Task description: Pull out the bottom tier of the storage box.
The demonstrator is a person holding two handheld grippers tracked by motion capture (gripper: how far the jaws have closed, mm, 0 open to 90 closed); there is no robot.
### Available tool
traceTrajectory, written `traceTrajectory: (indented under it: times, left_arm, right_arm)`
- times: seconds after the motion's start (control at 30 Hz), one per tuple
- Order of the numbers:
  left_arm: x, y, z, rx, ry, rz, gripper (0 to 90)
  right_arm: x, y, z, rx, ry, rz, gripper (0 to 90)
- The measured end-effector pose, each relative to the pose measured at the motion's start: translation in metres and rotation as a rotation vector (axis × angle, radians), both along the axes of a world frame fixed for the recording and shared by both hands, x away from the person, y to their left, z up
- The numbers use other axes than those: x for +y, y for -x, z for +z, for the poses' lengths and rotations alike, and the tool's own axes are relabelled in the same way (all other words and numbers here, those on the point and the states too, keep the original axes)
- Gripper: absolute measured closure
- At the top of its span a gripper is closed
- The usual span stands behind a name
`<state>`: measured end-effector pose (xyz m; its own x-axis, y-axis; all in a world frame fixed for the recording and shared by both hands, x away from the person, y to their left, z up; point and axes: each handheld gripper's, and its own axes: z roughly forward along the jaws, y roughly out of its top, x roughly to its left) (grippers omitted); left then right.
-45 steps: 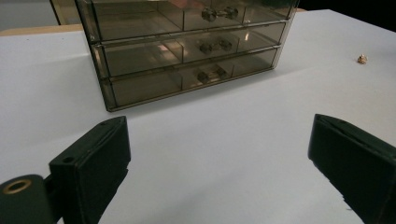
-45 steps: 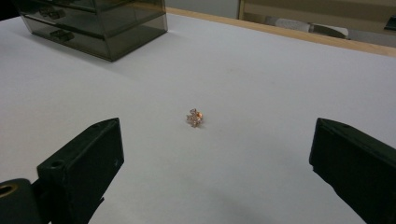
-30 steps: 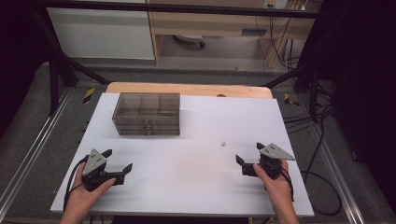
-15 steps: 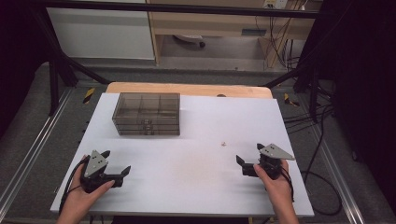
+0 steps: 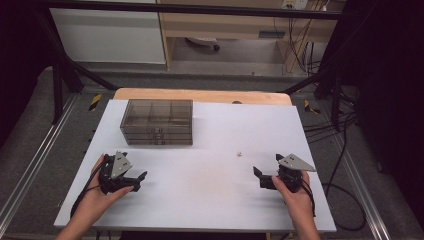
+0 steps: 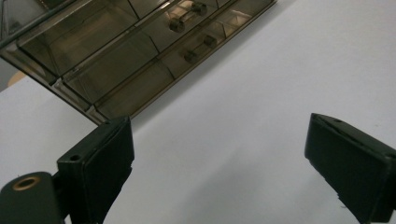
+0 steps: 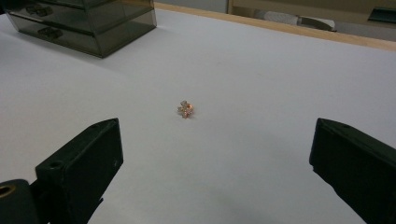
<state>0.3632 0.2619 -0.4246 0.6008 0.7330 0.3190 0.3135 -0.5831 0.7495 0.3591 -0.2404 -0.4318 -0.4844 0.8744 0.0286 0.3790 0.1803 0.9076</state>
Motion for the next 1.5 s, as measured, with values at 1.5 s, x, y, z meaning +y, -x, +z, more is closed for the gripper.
traceTrajectory:
  times: [1.5]
  left_arm:
    - [-0.051, -0.042, -0.02, -0.173, -0.407, -0.063, 22.4]
  right_arm:
    - [0.003, -0.001, -0.01, 0.051, 0.113, -0.004, 4.7]
